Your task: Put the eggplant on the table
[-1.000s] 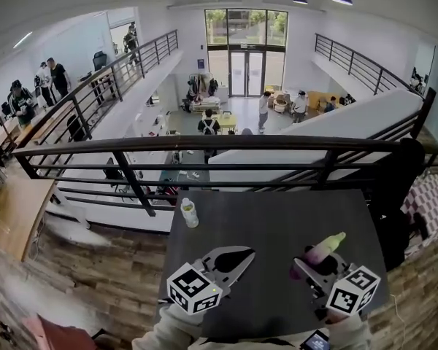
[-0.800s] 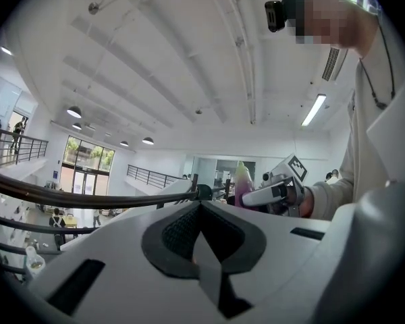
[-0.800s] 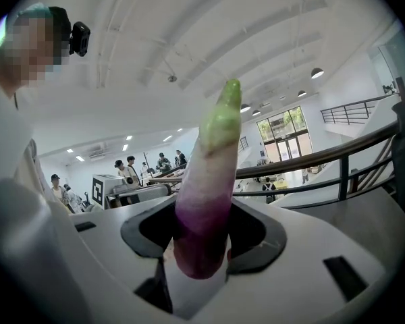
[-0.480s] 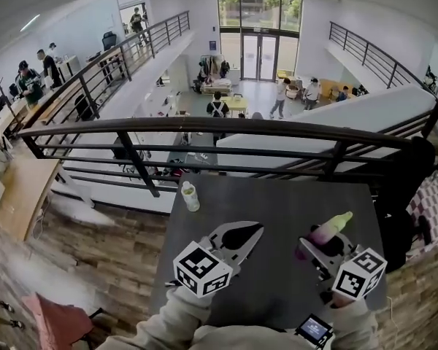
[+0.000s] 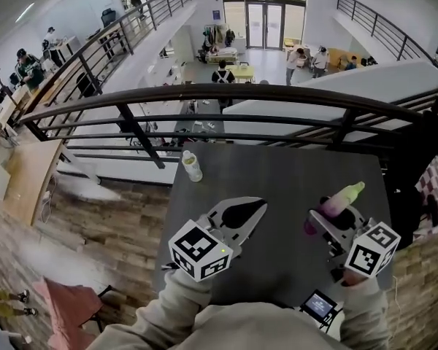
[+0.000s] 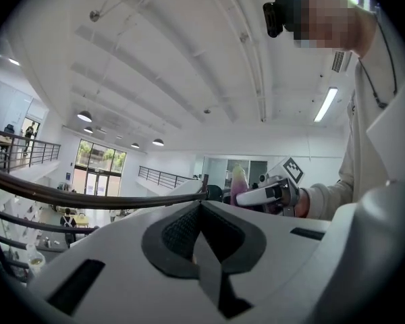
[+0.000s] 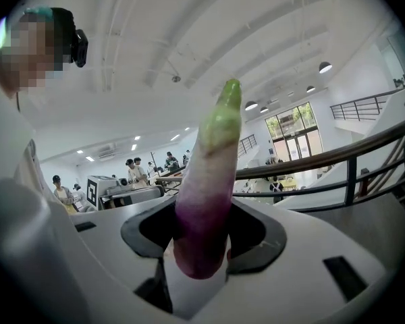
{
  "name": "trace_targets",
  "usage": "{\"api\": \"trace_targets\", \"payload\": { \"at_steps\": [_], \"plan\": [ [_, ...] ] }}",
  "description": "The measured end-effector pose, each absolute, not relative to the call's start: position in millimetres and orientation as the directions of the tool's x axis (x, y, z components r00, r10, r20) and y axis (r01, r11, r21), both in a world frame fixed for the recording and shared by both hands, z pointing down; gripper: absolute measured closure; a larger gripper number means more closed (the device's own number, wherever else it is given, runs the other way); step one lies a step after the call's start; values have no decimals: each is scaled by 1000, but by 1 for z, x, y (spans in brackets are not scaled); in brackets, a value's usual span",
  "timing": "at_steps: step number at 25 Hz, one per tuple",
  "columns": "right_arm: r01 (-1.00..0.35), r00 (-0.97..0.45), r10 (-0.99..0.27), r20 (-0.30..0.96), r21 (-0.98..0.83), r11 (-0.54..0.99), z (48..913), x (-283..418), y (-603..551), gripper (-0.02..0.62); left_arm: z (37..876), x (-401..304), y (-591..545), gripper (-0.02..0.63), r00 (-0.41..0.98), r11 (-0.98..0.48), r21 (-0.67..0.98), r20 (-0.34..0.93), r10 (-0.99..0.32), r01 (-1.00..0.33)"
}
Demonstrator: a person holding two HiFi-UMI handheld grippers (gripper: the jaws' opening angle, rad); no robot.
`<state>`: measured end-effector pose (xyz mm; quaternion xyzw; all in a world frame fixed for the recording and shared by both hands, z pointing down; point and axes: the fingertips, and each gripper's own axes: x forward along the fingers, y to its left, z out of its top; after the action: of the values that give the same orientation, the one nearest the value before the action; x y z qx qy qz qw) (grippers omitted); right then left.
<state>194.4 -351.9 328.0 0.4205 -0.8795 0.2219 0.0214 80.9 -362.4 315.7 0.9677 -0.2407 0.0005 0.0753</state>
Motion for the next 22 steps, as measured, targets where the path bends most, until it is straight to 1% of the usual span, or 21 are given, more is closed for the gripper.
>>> {"api": "trace_targets", "payload": {
  "at_steps": [4,9,15,22],
  "plan": [
    [-752,-639,-726,256,-405,519,342,192,-354,376,332,75,-367,604,883,-864,181,72,-464,-469],
    [-749,-649,-713,265,-391,535,350,189,-359,376,343,77,-372,604,884,-863,193,70,-462,-466],
    [-757,-642,-700,314,-409,511,376,192,-358,376,361,77,-370,604,892,-863,228,92,-442,-451],
    [-757,-639,-682,355,-445,479,401,196,-352,376,400,79,-369,604,891,-849,272,160,-425,-453]
  ]
}}
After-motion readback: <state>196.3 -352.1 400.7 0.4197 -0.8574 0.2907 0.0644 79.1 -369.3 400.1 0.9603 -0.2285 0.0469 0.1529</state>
